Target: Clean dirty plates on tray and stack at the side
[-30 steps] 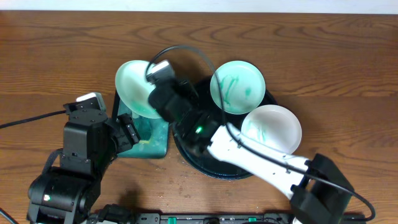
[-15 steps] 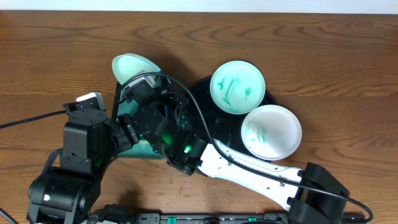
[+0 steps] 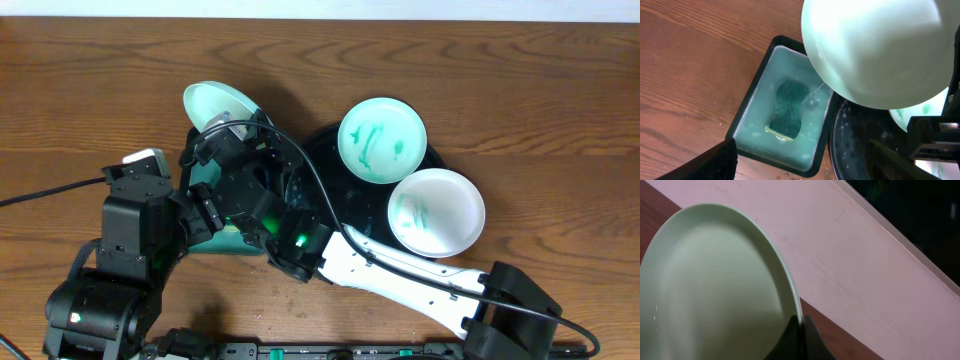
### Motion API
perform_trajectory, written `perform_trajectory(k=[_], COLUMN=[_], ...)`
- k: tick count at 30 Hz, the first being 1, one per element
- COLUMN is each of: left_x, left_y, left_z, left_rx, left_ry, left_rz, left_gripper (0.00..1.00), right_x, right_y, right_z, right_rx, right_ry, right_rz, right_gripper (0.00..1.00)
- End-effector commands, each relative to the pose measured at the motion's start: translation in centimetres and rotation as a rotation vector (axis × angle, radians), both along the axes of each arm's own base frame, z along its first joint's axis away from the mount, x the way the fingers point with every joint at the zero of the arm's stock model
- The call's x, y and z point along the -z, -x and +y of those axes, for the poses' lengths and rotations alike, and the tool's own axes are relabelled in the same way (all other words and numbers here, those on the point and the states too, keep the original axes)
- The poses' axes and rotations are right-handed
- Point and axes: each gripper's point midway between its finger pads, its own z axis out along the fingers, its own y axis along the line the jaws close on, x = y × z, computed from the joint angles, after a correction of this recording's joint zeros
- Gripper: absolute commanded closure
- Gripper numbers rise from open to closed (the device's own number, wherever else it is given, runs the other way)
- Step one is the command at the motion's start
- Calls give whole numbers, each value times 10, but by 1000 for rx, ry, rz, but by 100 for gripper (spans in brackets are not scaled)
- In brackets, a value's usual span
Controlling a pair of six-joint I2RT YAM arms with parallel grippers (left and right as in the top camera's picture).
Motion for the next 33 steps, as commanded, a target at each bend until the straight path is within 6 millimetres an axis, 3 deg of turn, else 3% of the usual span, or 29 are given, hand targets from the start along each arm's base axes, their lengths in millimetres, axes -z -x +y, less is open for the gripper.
perform_trajectory(k=[1, 8, 12, 14, 16, 19, 21, 23, 26, 29, 31, 33], left_x=[-4, -4, -4, -4, -4, -4, -4, -4, -4, -4, -4, -4], left_y=[-1, -1, -1, -1, -1, -1, -1, -1, -1, -1, -1, -1], left_z=[2, 2, 2, 2, 2, 2, 2, 2, 2, 2, 2, 2], left_rx=[-2, -2, -2, -2, -2, -2, -2, -2, -2, -2, -2, -2], left_ry=[-8, -8, -8, -8, -8, -8, -8, -8, -8, -8, -8, -8], left_rz=[-9, -9, -9, -9, -9, -9, -9, -9, -9, -9, -9, -9], left_gripper=[19, 18, 19, 19, 19, 19, 19, 18, 18, 18, 18, 18], right_x=[-22, -22, -13, 2, 31, 77, 95, 89, 51, 13, 6, 13], right_y=[5, 3, -9, -21, -32, -40, -38, -35, -29, -36, -49, -56], right_z=[-4, -6, -19, -36, -50, -60, -59, -56, -64, -108, -168, -231], right_rx=[12, 23, 71, 127, 145, 121, 36, -70, -257, -278, -114, 105], right_ry=[-37, -87, -153, -204, -254, -366, -470, -540, -683, -791, -820, -825], right_rz=[-27, -21, 12, 64, 180, 422, 623, 734, 839, 834, 787, 747], right_gripper=[99, 99, 99, 99, 99, 99, 99, 99, 99, 99, 99, 99])
